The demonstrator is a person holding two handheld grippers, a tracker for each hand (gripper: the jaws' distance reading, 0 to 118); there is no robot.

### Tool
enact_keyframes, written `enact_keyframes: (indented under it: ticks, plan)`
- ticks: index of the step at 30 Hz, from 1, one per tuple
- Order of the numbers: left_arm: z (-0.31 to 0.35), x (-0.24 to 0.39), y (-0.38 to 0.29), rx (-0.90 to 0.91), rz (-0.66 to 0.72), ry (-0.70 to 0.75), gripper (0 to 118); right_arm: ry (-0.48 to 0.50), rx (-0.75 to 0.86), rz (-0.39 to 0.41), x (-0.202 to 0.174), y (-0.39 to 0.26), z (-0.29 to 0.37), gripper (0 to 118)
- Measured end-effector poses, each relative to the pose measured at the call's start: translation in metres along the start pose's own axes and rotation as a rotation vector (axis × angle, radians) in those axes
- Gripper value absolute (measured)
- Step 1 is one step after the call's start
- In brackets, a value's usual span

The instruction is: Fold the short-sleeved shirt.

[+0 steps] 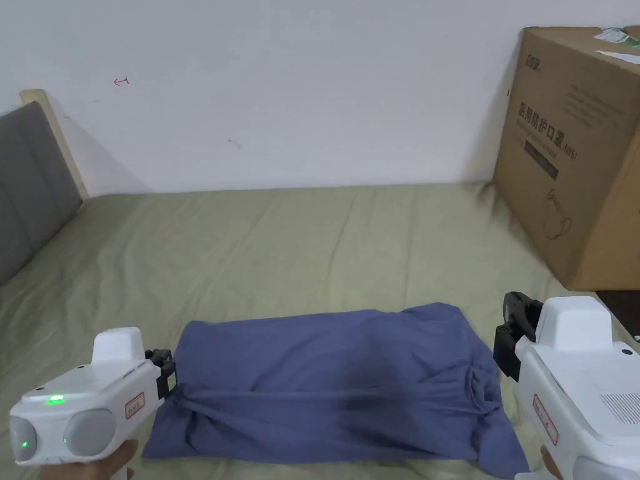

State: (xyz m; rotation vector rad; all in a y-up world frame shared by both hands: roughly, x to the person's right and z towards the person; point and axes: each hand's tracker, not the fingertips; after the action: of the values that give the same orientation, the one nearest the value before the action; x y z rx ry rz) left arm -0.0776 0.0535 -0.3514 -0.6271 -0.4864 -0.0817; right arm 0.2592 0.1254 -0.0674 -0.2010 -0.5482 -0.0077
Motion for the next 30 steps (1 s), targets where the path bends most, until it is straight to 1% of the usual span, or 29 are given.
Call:
enact_keyframes:
  ticks: [2,4,5,6,7,8,9,10,11,15,16,17,18,19,20,21,22,23,25,26,27,28,29,30]
  plan:
    - [-0.030,-0.013,-0.003,-0.093,0.012,-0.006,0,-0.002,-0.012,-0.002,0.003,-0.002,-0.007,0]
    - [-0.056,-0.024,-0.009,-0.162,0.054,0.009,0,-0.006,-0.025,-0.004,0.004,-0.004,-0.013,0]
    - [-0.071,-0.032,-0.012,-0.223,0.083,0.016,3,-0.010,-0.034,-0.004,0.005,-0.006,-0.018,0]
    - [-0.084,-0.038,-0.016,-0.266,0.118,0.031,13,-0.013,-0.042,-0.004,0.006,-0.008,-0.022,0]
    - [-0.093,-0.043,-0.020,-0.309,0.127,0.027,30,-0.015,-0.050,-0.005,0.007,-0.010,-0.025,0]
    - [-0.104,-0.048,-0.025,-0.346,0.136,0.026,64,-0.017,-0.061,-0.007,0.009,-0.012,-0.029,0]
    - [-0.114,-0.051,-0.031,-0.375,0.129,0.046,84,-0.020,-0.071,-0.010,0.010,-0.015,-0.034,0]
    - [-0.121,-0.052,-0.036,-0.403,0.126,0.064,97,-0.022,-0.079,-0.011,0.011,-0.017,-0.037,0]
    - [-0.126,-0.052,-0.042,-0.418,0.108,0.093,101,-0.026,-0.091,-0.012,0.012,-0.020,-0.040,0]
    - [-0.148,-0.058,-0.063,-0.479,0.084,0.113,100,-0.035,-0.132,-0.023,0.019,-0.033,-0.054,0]
    - [-0.153,-0.059,-0.067,-0.493,0.081,0.113,97,-0.037,-0.138,-0.026,0.021,-0.036,-0.055,0]
    - [-0.157,-0.059,-0.071,-0.499,0.079,0.119,82,-0.039,-0.148,-0.029,0.021,-0.038,-0.057,0]
    - [-0.160,-0.059,-0.076,-0.501,0.078,0.121,65,-0.041,-0.159,-0.032,0.024,-0.042,-0.059,0]
    - [-0.161,-0.059,-0.080,-0.515,0.076,0.121,51,-0.045,-0.168,-0.035,0.026,-0.044,-0.060,0]
    - [-0.162,-0.058,-0.083,-0.535,0.097,0.073,49,-0.050,-0.179,-0.038,0.030,-0.048,-0.061,0]
    - [-0.160,-0.056,-0.083,-0.512,0.091,0.105,41,-0.053,-0.189,-0.043,0.031,-0.050,-0.062,0]
    - [-0.159,-0.054,-0.080,-0.507,0.087,0.106,25,-0.057,-0.200,-0.048,0.034,-0.053,-0.062,0]
    - [-0.152,-0.052,-0.078,-0.498,0.092,0.087,6,-0.062,-0.215,-0.059,0.039,-0.057,-0.064,0]
    - [-0.147,-0.049,-0.074,-0.458,0.106,0.042,6,-0.071,-0.256,-0.091,0.044,-0.055,-0.065,0]
    - [-0.144,-0.046,-0.072,-0.446,0.094,0.064,6,-0.076,-0.281,-0.104,0.049,-0.059,-0.069,5]
    - [-0.138,-0.045,-0.067,-0.396,0.069,0.063,6,-0.082,-0.348,-0.124,0.054,-0.066,-0.074,17]
    - [-0.133,-0.044,-0.063,-0.371,0.071,0.056,6,-0.091,-0.386,-0.126,0.057,-0.073,-0.079,30]
    - [-0.128,-0.044,-0.059,-0.369,0.078,0.050,6,-0.085,-0.438,-0.127,0.060,-0.085,-0.087,38]
    - [-0.123,-0.044,-0.054,-0.349,0.083,0.040,6,-0.073,-0.504,-0.129,0.063,-0.093,-0.091,38]
